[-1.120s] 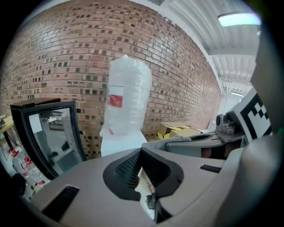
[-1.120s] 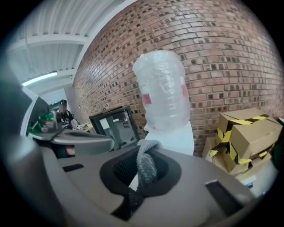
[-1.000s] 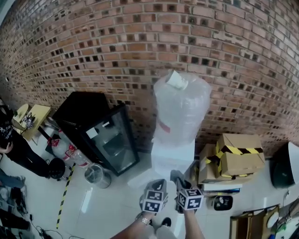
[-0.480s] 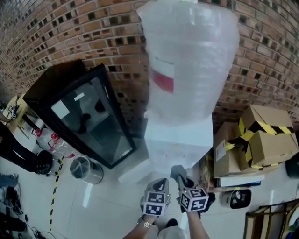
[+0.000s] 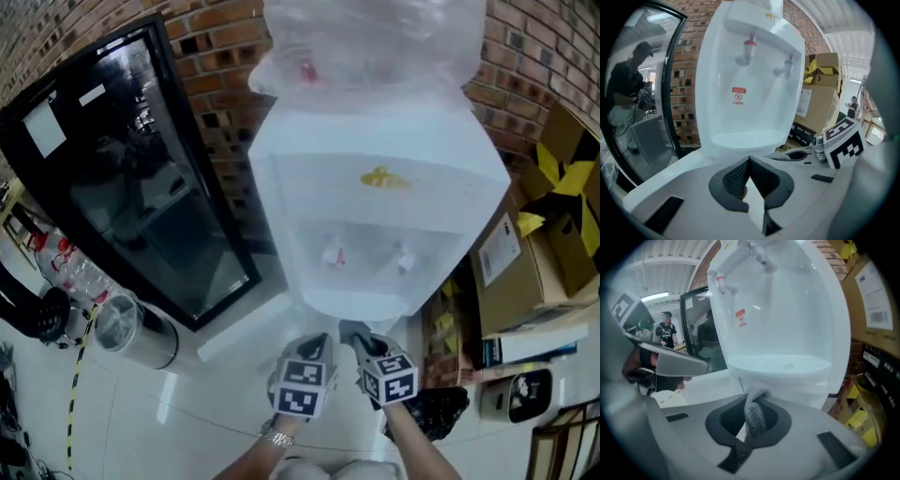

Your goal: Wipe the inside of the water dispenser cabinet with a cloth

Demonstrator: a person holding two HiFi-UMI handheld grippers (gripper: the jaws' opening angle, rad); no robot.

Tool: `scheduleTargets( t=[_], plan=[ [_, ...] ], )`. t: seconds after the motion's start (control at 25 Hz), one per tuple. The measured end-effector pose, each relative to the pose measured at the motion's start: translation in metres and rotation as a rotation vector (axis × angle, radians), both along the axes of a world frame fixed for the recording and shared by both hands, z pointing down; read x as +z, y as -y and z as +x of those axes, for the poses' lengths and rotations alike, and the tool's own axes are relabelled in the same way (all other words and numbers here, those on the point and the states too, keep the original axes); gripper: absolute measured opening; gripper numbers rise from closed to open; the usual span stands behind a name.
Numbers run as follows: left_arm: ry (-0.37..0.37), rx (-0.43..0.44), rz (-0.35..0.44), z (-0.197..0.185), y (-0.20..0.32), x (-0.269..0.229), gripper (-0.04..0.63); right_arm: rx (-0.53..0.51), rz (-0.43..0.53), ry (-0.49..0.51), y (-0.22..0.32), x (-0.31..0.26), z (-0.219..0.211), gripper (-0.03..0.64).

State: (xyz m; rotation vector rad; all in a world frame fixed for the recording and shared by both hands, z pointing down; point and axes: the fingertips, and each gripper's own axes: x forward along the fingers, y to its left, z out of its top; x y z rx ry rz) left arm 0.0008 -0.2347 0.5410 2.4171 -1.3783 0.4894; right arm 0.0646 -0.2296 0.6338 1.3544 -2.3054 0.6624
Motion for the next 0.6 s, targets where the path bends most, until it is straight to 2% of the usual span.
scheduleTargets(
  t=[0.16, 0.28, 0.4, 0.6],
  plan=[
    [0.017, 0.020, 0.033, 0.002, 0.016, 0.046, 0.002, -0.052, 0.031, -0.002, 0.030, 0.064, -0.015, 0.009],
    [0.024, 0.014, 0.040, 0.005, 0.023, 0.077, 0.002, -0.069, 0.064, 0.006, 0.053, 0.091, -0.025, 0.009],
    [0.027, 0.005, 0.017, 0.006, 0.026, 0.101, 0.002, -0.065, 0.084, 0.012, 0.073, 0.101, -0.035, 0.009],
    [0.008, -0.011, 0.008, 0.006, 0.027, 0.106, 0.002, -0.009, 0.119, 0.021, 0.098, 0.098, -0.037, 0.009]
  ],
)
